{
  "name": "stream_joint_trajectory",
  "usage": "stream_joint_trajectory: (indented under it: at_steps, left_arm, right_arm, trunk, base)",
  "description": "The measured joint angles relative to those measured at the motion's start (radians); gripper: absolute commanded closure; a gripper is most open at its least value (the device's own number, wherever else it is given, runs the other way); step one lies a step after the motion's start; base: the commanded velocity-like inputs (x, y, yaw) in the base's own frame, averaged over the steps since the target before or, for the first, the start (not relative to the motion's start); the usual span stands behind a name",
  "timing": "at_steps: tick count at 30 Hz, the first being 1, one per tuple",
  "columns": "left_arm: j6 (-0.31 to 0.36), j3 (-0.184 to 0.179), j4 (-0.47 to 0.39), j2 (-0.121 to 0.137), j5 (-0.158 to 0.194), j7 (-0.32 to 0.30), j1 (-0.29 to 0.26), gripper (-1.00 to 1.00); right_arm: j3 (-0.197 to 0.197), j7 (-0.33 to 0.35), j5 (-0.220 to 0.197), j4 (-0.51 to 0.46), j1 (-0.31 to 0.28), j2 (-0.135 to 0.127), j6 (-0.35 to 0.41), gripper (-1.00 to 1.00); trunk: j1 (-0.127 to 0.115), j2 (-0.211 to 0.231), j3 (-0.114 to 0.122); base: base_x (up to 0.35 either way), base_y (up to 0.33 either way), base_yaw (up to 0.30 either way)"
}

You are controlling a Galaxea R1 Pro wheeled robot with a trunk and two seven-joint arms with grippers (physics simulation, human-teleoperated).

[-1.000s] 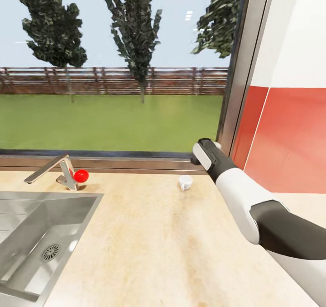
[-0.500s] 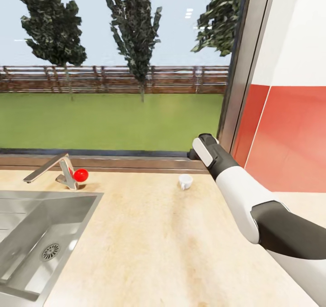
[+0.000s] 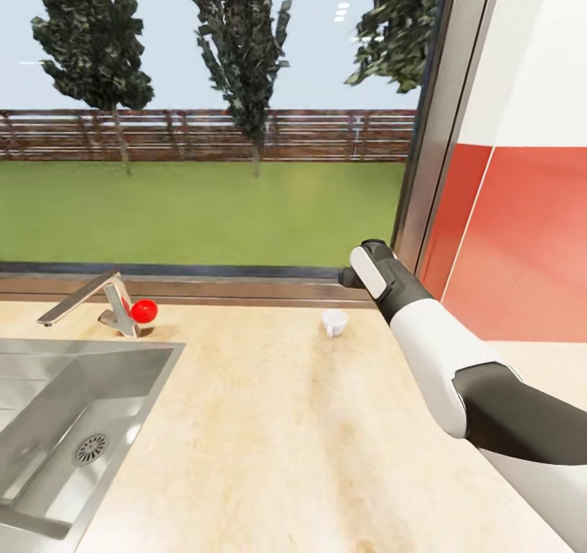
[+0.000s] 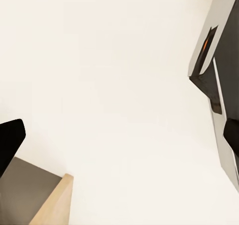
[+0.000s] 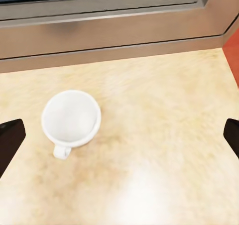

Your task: Set up a coffee station on the kitchen countertop: keep the coffee maker on the countertop, move the bottle of coffee from the kitchen shelf to the counter next to the coffee maker, place a paper coffee filter on top of the coffee maker, put the saucer next to the coffee maker with the coffee cup on the saucer, and place the electric kettle next to the coffee maker.

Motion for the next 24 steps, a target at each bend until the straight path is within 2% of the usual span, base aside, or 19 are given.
stream_joint_trajectory:
  at_steps: [24]
  left_arm:
    - [0.0, 0.0, 0.001, -0.002, 0.0, 0.0, 0.0, -1.0]
  right_arm:
    - [-0.001, 0.0, 0.0, -0.002, 0.0, 0.0, 0.0, -1.0]
  trunk:
    - [0.0, 0.0, -0.038]
  base:
    - [0.0, 0.0, 0.0]
